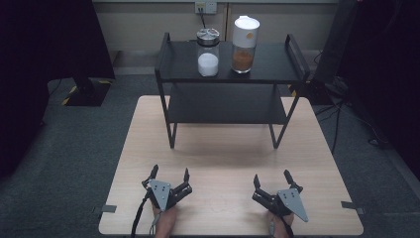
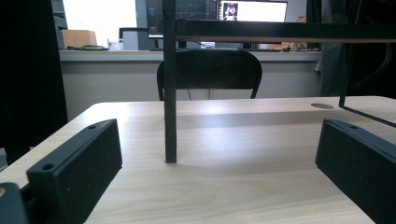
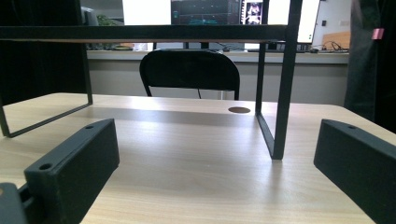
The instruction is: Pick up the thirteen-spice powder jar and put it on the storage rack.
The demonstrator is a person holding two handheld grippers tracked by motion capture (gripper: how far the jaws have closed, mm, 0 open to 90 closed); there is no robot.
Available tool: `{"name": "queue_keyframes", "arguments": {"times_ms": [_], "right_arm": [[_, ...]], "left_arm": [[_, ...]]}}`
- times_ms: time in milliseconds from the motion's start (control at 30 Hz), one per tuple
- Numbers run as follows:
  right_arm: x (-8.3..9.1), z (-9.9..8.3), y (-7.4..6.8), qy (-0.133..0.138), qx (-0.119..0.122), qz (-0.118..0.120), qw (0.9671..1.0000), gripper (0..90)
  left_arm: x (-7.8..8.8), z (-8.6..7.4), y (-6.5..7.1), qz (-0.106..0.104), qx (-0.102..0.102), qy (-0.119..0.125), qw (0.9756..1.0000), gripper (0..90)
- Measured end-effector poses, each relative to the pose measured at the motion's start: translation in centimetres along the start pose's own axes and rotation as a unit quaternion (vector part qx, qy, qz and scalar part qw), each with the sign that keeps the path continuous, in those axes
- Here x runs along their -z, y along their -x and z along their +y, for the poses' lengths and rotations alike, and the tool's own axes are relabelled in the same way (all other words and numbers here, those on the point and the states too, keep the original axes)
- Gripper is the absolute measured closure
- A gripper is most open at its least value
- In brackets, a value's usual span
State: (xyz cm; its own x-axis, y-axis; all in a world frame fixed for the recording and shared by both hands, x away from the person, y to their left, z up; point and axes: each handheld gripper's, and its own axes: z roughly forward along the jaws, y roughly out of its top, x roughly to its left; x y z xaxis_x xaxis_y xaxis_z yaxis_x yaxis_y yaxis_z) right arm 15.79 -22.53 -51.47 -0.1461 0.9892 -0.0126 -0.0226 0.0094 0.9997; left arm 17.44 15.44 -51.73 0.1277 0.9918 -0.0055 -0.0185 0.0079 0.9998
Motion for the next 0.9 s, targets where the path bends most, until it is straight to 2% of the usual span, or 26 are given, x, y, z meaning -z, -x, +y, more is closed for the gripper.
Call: {"name": "queue_keyframes", "arguments": {"times_ms": [300,900], "right_arm": [[0.05,-0.01,-0.33,0.0,0.0,-0.009,1.0,0.0],[0.1,-0.01,-0.22,0.0,0.0,-0.006,1.0,0.0]], "left_arm": [[0.0,0.0,-0.01,0.0,0.0,0.0,1.0,0.0],[0.01,0.0,-0.01,0.0,0.0,0.0,1.0,0.0]]}}
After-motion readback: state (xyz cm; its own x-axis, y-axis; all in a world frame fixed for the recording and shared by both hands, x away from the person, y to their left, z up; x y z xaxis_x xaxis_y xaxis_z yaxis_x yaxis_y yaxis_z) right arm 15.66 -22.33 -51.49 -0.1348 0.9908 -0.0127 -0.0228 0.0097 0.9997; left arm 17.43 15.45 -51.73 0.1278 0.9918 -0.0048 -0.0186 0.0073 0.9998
